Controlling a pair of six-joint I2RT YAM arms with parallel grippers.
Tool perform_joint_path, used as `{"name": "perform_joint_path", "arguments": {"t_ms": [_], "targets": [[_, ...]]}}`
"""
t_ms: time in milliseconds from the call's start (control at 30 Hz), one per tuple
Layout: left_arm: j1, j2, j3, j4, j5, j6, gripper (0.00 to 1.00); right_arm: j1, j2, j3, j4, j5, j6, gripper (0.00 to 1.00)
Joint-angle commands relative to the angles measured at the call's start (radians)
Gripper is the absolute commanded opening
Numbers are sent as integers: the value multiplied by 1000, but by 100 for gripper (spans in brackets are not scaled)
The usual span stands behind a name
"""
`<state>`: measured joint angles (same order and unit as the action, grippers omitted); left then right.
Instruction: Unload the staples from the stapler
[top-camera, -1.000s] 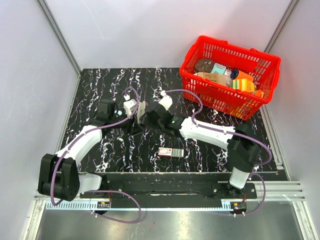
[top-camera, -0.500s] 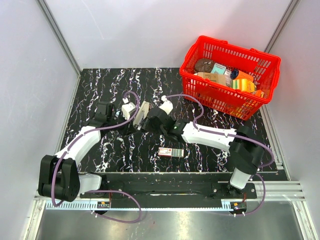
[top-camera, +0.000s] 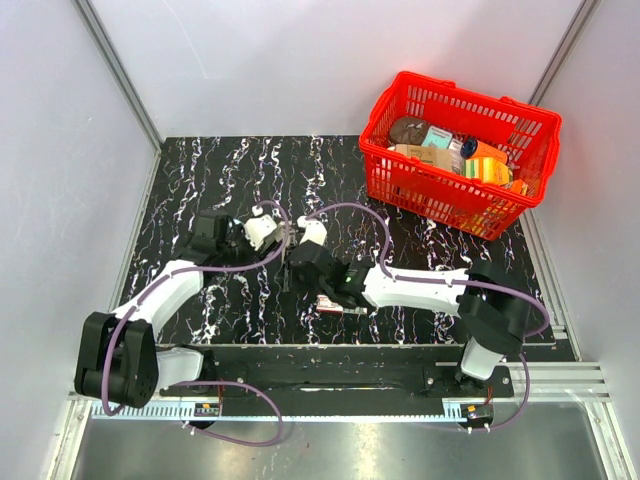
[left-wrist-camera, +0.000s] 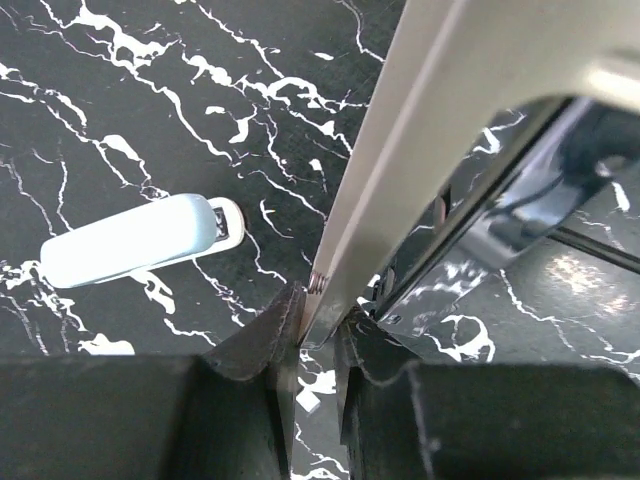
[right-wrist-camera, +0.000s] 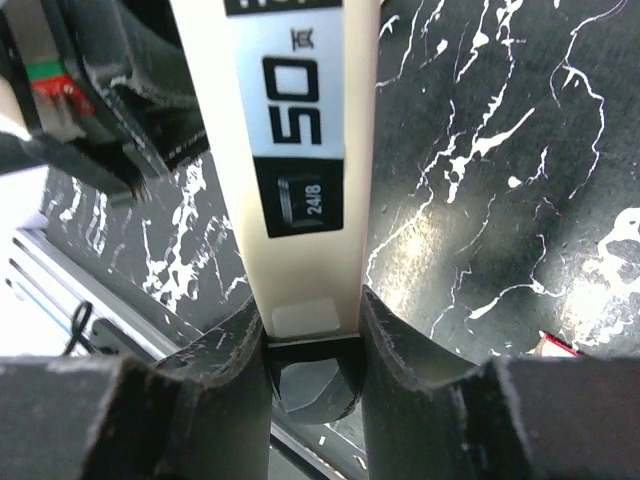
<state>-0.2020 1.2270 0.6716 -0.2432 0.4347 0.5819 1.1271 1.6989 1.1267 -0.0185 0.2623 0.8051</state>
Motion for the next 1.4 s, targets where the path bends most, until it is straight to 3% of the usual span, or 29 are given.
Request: {"name": "perform_joint_path", "arguments": {"t_ms": [0,567,833,1000,1200,1367], "targets": [[-7,-47,-16,274,-128,93,0,45,-44,-36,40,-78,-96,0],[-8,-101,-191,622,-301,283,0,48,-76,-122,49,-64,-99,0],[-20,-113,-231,667,-324,334,0,48,-84,-127,42,-55,-98,0],[-31,-130,-130,432,-257,179,0,46,-85,-78,25,-2,-110,0],[-40,-129,28,46,42,-43,7,-7,-78,83,-106,135,-150,0],[-40,-129,120,-117,225,-123,22,-114,-48,198,-196,121,-170,0]]}}
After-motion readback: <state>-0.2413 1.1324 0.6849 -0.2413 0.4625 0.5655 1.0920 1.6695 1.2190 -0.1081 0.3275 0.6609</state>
